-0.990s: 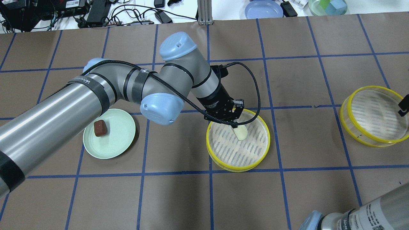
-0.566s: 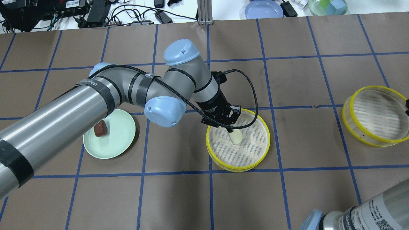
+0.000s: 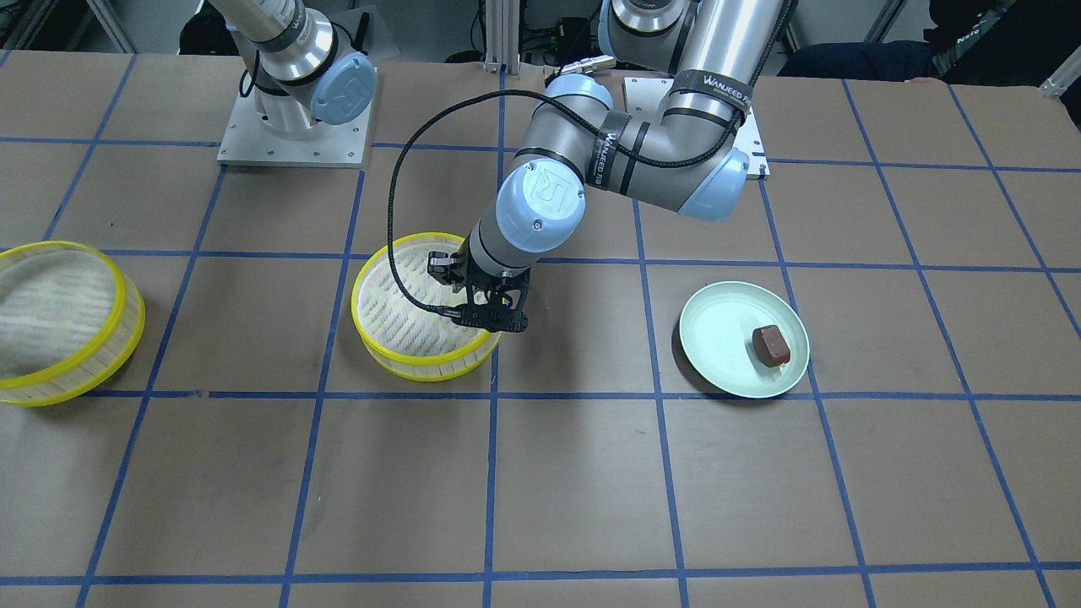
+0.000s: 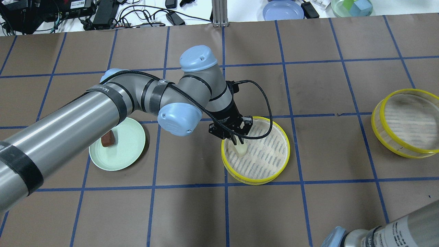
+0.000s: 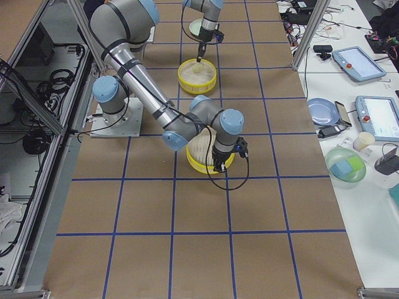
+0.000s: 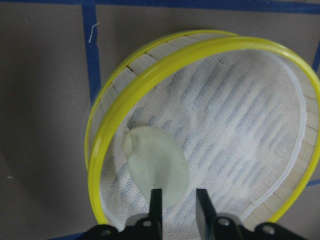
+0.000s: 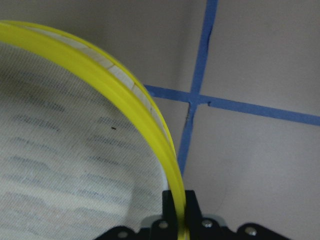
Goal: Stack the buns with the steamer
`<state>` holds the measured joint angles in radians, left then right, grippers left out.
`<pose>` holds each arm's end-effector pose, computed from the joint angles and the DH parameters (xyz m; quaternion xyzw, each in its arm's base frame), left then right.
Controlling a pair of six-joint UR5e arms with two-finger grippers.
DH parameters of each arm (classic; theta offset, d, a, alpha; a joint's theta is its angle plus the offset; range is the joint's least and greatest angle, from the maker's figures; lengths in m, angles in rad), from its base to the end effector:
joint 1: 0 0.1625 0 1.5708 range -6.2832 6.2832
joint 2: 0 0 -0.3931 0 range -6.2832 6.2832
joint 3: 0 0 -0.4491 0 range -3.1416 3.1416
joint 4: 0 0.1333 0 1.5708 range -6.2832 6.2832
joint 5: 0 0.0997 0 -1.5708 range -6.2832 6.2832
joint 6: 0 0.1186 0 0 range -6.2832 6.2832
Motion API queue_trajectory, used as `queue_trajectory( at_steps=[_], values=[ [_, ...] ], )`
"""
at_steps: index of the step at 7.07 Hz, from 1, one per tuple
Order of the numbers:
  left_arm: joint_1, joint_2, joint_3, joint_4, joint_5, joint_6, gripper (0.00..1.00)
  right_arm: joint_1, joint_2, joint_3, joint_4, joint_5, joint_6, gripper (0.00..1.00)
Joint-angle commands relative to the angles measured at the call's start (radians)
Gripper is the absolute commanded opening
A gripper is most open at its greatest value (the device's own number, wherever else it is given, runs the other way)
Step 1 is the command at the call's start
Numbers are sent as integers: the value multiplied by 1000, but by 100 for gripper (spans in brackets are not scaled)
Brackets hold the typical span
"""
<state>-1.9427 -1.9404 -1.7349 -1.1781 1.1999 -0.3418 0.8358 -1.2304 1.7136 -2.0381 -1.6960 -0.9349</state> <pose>-0.3866 -0.5059 0.1771 -0.0018 -0.9805 -0.1291 0.1482 -0.3324 -0.5444 0.2051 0.1001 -0.9930 -0.0517 0.0361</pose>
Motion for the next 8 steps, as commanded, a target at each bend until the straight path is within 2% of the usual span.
queue_trajectory(
  at_steps=[1,3,4,5,7,8],
  values=[
    [16,18,24,6,54,0,97,110,-121,10,169,27,130,0],
    [138,46,93,-79,180,73,97,243,-199,15,351,51,380,0],
    [237,66,133,-144,243,225,98,329,-224,21,389,73,524,0],
    [324,84,153,-205,345,342,99,432,-248,50,389,78,673,0],
    [430,90,124,-232,423,485,100,633,-255,75,372,126,972,0],
    [497,89,103,-232,425,554,100,708,-242,78,327,127,1072,0]
  ],
)
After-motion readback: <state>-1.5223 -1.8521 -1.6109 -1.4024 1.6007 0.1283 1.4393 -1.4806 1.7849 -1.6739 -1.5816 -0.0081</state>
